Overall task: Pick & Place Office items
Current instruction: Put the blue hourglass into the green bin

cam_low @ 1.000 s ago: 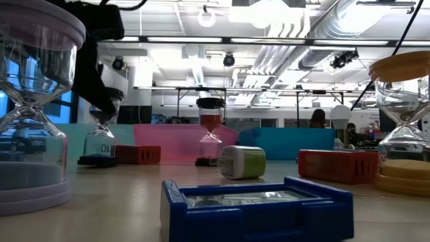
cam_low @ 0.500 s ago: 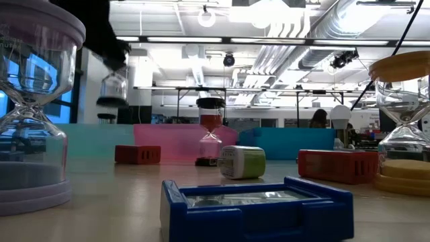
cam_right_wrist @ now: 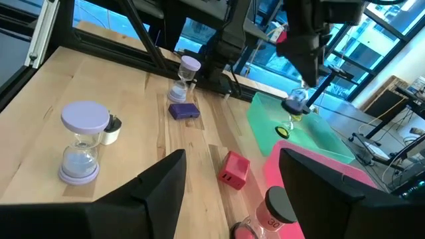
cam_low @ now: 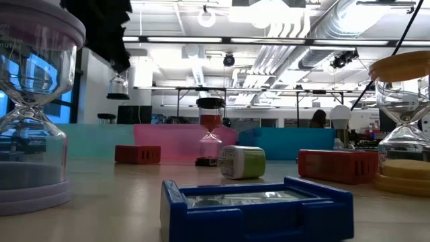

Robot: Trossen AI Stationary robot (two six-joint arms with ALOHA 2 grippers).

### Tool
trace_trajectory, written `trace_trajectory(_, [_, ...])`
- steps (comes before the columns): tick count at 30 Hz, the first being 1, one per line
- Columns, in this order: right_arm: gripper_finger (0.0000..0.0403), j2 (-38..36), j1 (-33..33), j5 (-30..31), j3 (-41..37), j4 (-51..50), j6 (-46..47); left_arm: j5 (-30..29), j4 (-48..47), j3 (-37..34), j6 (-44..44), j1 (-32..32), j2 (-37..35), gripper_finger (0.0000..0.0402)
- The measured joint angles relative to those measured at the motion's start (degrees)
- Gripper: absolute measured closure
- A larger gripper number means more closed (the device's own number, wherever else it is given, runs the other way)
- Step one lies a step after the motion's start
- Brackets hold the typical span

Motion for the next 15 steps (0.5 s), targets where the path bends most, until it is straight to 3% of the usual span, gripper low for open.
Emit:
trace_trajectory(8, [0.0172, 0.0, 0.0, 0.0, 0.0, -0.5, 0.1, 4.7, 2.3, -0.8, 4.6, 10.0, 0.0, 0.0203])
trace_trajectory(15, [0.0172, 0.0, 0.0, 0.0, 0.0, -0.5, 0.1, 9.6, 11.8, -5.0, 8.4, 14.4, 0.0, 0.0203])
